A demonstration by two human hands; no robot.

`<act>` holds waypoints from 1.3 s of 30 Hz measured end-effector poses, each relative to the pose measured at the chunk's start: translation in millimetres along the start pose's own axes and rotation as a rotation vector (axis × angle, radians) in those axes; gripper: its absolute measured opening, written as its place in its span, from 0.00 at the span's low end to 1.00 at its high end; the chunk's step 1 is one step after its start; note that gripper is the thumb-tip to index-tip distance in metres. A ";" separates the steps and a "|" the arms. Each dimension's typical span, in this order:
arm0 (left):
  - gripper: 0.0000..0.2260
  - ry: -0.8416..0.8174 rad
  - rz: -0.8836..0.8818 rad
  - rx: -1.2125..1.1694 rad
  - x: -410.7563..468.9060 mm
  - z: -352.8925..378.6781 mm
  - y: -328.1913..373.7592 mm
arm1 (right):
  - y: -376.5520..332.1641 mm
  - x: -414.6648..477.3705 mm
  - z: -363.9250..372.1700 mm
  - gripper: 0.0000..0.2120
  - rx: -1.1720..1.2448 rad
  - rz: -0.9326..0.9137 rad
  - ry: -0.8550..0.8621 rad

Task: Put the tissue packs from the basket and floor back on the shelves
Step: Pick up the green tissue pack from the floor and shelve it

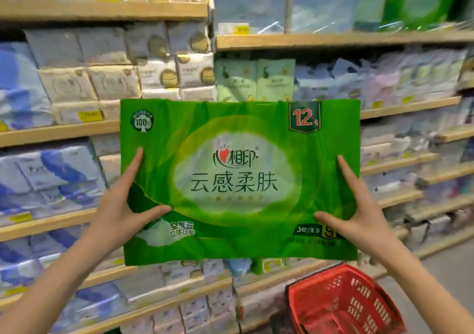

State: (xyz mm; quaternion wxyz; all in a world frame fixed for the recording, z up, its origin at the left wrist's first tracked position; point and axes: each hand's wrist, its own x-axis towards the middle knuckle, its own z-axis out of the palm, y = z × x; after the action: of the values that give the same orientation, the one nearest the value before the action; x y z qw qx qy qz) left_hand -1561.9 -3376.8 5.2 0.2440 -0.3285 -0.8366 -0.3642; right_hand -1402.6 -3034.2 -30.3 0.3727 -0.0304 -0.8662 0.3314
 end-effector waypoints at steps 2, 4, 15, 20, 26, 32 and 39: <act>0.51 0.004 0.063 -0.039 21.4 17.4 31.0 | 0.6 -2.4 -41.5 0.53 -0.063 0.011 0.070; 0.50 -0.015 0.134 -0.104 41.5 39.2 61.4 | 4.6 -9.8 -82.2 0.53 -0.113 0.049 0.142; 0.49 -0.185 0.497 -0.424 122.4 213.8 264.0 | 76.2 -69.2 -297.7 0.50 -0.311 0.211 0.440; 0.49 -0.193 0.579 -0.548 143.0 298.9 364.5 | 119.3 -83.9 -398.6 0.50 -0.424 0.233 0.501; 0.48 -0.178 0.603 -0.658 157.8 371.7 450.8 | 164.3 -87.9 -487.3 0.51 -0.526 0.233 0.549; 0.49 -0.180 0.612 -0.670 191.6 422.6 497.9 | 212.2 -68.9 -533.5 0.51 -0.537 0.222 0.575; 0.49 -0.128 0.609 -0.671 254.8 491.8 526.9 | 293.3 -14.3 -567.8 0.51 -0.545 0.192 0.578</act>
State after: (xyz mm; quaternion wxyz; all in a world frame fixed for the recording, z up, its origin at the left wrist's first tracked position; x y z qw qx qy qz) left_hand -1431.1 -2630.0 104.1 0.1678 -0.6423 -0.5510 -0.5056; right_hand -1071.2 -2497.0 71.1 0.5465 -0.3005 -0.7752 0.1010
